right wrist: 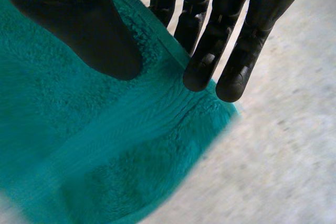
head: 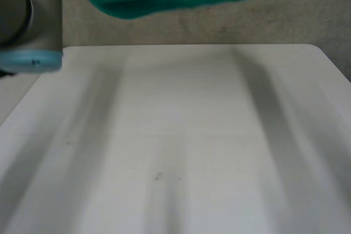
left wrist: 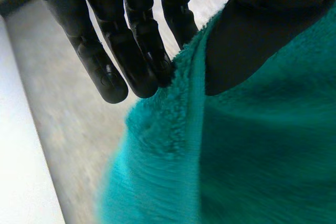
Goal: Fold the towel.
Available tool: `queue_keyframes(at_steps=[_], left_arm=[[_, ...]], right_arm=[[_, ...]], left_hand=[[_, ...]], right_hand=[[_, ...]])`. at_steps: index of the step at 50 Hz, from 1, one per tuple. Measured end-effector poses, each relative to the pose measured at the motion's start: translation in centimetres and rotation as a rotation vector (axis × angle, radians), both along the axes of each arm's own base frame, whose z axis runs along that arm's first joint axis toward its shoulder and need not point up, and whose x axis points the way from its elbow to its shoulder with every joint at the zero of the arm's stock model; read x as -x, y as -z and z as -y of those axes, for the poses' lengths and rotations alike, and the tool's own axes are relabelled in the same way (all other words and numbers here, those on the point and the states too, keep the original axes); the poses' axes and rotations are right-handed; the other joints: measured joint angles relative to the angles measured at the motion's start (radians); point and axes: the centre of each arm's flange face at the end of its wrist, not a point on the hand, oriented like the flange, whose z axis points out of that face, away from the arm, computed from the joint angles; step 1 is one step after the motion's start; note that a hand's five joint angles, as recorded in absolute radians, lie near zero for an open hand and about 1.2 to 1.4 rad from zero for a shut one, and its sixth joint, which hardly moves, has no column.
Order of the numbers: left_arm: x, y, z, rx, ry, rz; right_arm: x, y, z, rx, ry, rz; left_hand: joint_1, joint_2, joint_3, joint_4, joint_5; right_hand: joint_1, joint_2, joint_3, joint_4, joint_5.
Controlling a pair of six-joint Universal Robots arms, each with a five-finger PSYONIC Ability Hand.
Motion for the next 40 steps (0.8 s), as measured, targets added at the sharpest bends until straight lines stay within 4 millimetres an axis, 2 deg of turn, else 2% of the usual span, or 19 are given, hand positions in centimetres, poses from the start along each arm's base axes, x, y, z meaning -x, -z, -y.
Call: queue_keyframes(at_steps=[1,2,3,5,6,7,8,9,10,13,14,20,26,28,31,32,33,34,40], left_arm=[[0.0,1.5,0.1,-0.048,0.0,0.023],[0.0,2.2,0.1,-0.069,0.0,0.033],[-0.1,4.1,0.3,-0.129,-0.002,0.063],[-0.1,4.1,0.3,-0.129,-0.002,0.063],[-0.2,6.0,0.4,-0.188,-0.006,0.091],[-0.8,10.4,0.4,-0.318,-0.016,0.153],[-1.0,11.8,0.4,-0.36,-0.02,0.173],[-1.0,11.8,0.4,-0.36,-0.02,0.173],[-1.5,15.1,0.0,-0.455,-0.027,0.216],[-2.1,18.6,-0.4,-0.552,-0.033,0.26],[-2.2,20.5,-0.6,-0.602,-0.034,0.284],[-2.3,27.0,-1.6,-0.779,-0.029,0.375],[-2.2,29.3,-2.8,-0.873,-0.013,0.431],[-2.2,29.3,-3.0,-0.882,-0.009,0.437],[-2.2,29.0,-3.3,-0.885,-0.007,0.439],[-2.2,28.6,-3.4,-0.88,-0.006,0.436],[-2.2,28.3,-3.5,-0.877,-0.006,0.434],[-2.3,28.2,-3.5,-0.875,-0.006,0.433],[-2.5,27.2,-4.0,-0.856,-0.007,0.422]], right_arm=[[-0.1,1.2,-0.2,-0.036,-0.01,-0.018],[-0.2,2.0,-0.2,-0.06,-0.017,-0.029],[-0.3,3.7,-0.3,-0.11,-0.028,-0.052],[-0.3,3.7,-0.3,-0.11,-0.028,-0.052],[-0.4,5.3,-0.4,-0.156,-0.036,-0.071],[-0.6,9.2,-0.7,-0.268,-0.052,-0.12],[-0.6,10.4,-0.8,-0.304,-0.056,-0.136],[-0.6,10.4,-0.8,-0.304,-0.056,-0.136],[-0.7,13.4,-0.9,-0.386,-0.062,-0.174],[-1.0,17.2,-0.9,-0.487,-0.067,-0.221],[-1.2,19.1,-0.9,-0.537,-0.072,-0.244],[-2.3,26.2,-0.9,-0.721,-0.097,-0.328],[-2.3,29.3,-1.4,-0.851,-0.108,-0.361],[-2.2,29.7,-1.6,-0.877,-0.111,-0.36],[-2.0,30.1,-2.0,-0.911,-0.113,-0.35],[-1.9,30.2,-2.0,-0.919,-0.112,-0.343],[-1.5,30.4,-2.0,-0.943,-0.104,-0.312],[-1.4,30.4,-1.9,-0.95,-0.1,-0.3],[1.2,30.2,0.0,-1.003,-0.034,-0.158]], left_hand=[[0.0,0.001,0.0,0.0,0.0],[0.0,0.001,0.0,0.0,0.0],[0.0,0.002,0.002,0.0,0.0],[0.0,0.002,0.002,0.0,0.0],[0.0,0.002,0.003,0.0,0.0],[0.0,0.002,0.003,0.0,0.0],[0.0,0.002,0.003,0.0,0.0],[0.0,0.002,0.003,0.0,0.0],[0.0,0.002,0.003,0.0,0.0],[0.0,0.002,0.003,0.0,0.0],[0.0,0.002,0.003,0.0,0.0],[0.0,0.003,0.003,0.0,0.0],[0.0,0.003,0.003,0.0,0.0],[0.0,0.003,0.003,0.0,0.0],[0.0,0.003,0.003,0.0,0.0],[0.0,0.003,0.003,0.0,0.0],[0.0,0.003,0.003,0.0,0.0],[0.0,0.003,0.003,0.0,0.0],[0.0,0.003,0.003,0.0,0.0]], right_hand=[[0.004,0.0,0.0,0.0,0.001],[0.005,0.0,0.0,0.0,0.001],[0.008,0.003,0.0,0.0,0.002],[0.008,0.003,0.0,0.0,0.002],[0.008,0.008,0.0,0.0,0.003],[0.008,0.008,0.0,0.0,0.004],[0.008,0.008,0.0,0.0,0.004],[0.008,0.008,0.0,0.0,0.004],[0.008,0.008,0.0,0.0,0.004],[0.008,0.008,0.0,0.0,0.004],[0.008,0.008,0.0,0.0,0.004],[0.008,0.008,0.0,0.0,0.005],[0.008,0.008,0.0,0.0,0.005],[0.004,-0.003,-0.014,-0.018,-0.003],[-0.083,-0.138,-0.15,-0.159,-0.117],[-0.127,-0.186,-0.199,-0.207,-0.163],[-0.266,-0.356,-0.37,-0.377,-0.335],[-0.28,-0.378,-0.387,-0.395,-0.353],[-0.399,-0.515,-0.531,-0.548,-0.511]])
